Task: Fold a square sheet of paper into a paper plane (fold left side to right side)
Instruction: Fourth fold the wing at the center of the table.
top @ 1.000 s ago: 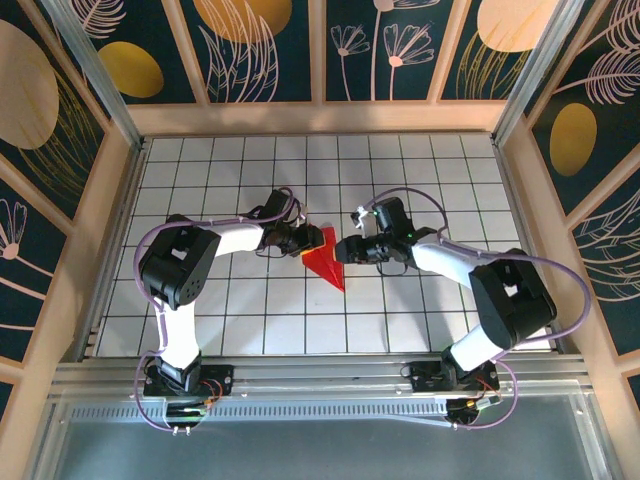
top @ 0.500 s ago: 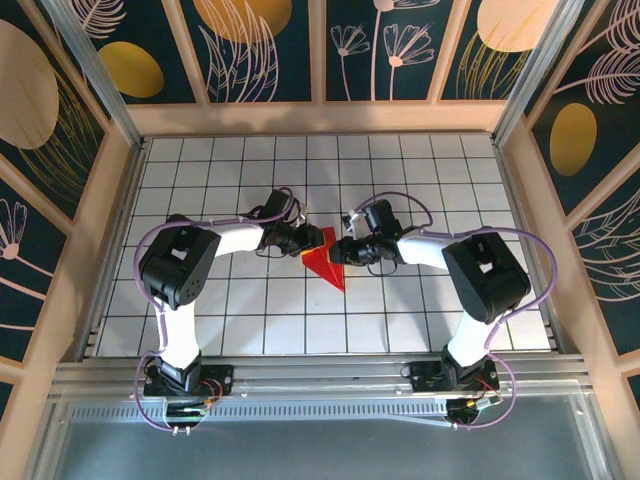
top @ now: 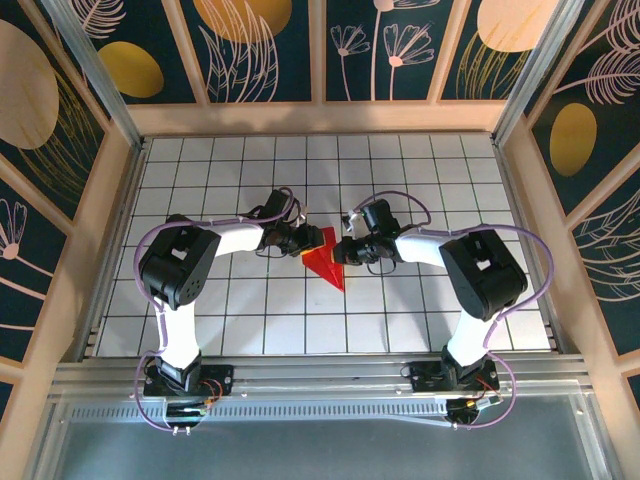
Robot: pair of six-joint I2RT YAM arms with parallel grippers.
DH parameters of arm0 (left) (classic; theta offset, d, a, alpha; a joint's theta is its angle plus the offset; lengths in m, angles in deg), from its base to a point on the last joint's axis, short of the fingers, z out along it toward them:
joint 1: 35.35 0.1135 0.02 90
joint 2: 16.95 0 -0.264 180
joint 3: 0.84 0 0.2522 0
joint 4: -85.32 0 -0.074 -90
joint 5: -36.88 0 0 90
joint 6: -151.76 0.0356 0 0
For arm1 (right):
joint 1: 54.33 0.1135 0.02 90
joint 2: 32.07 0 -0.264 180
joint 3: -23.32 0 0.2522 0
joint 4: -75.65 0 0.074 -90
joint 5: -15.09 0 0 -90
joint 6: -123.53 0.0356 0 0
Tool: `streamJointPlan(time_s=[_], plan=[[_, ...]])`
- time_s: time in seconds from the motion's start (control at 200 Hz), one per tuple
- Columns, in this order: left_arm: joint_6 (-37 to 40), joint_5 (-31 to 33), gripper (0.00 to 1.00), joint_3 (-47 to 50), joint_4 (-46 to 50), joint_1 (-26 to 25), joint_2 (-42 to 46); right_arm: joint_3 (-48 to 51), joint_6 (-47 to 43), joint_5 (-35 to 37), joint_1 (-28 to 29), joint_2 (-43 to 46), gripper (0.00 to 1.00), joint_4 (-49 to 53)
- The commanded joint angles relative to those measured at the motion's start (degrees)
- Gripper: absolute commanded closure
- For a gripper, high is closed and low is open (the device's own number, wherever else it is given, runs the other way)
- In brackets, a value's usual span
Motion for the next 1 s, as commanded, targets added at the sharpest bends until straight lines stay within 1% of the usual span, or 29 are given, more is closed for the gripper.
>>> streamJointPlan(time_s=[0.0, 0.225, 0.851, 0.996], plan=[[0.73, 3.49, 0.59, -0.08, 3.75, 0.05, -1.66, -1.22, -1.35, 2.26, 0.28, -1.19, 0.97, 2.54], [0.72, 3.46, 0.59, -0.08, 3.75, 0.05, -1.68, -1.84, -1.88, 4.21, 0.28, -1.96, 0.98, 3.66], [0.67, 3.31, 0.58, -0.17, 3.75, 0.05, -1.63, -2.77, -2.76, 5.72, 0.28, -3.74, 0.98, 4.92], [0.23, 2.34, 0.58, 0.10, 2.64, -0.02, -1.38, -2.24, -2.76, 6.38, 0.28, -4.59, 0.98, 4.99]])
